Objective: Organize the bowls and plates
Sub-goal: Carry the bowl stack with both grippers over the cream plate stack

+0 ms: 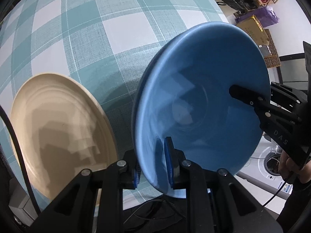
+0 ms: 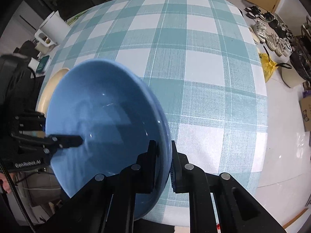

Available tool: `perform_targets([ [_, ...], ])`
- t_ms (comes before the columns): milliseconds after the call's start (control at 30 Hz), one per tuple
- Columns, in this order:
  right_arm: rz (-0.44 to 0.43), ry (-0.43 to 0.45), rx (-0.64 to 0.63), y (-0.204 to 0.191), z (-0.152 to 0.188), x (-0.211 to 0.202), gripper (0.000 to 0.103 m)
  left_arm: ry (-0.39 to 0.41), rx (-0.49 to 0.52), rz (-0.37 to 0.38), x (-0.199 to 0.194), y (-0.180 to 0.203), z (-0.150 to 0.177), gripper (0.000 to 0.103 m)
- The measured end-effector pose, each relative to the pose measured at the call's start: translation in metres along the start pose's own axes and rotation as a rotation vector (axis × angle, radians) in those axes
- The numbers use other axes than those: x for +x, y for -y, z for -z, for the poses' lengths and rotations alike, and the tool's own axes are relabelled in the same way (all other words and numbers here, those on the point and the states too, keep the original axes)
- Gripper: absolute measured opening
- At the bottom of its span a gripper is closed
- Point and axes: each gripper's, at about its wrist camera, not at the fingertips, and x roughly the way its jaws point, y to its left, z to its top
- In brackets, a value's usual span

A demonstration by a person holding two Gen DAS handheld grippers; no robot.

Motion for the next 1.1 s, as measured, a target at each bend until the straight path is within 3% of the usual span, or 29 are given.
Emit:
perform_targets([
  [200,-0.025,-0.015,0.030,-0.001,-0.007,0.000,0.012,0.000,-0.023,0.009,-0.004,-0.006,-0.003,0.019],
  [333,-0.028,-0.023,0.030,-0.005,-0.010,0.000,0.012,-0.031,-0.061,0.069,-0.005,-0.019,-0.003,0.019],
  [1100,-0.119,-0.003,-0.023,-0.059,-0.047,-0.025,0.012,0.043,-0.194,0.062,-0.044,-0.053,0.005,0.019],
])
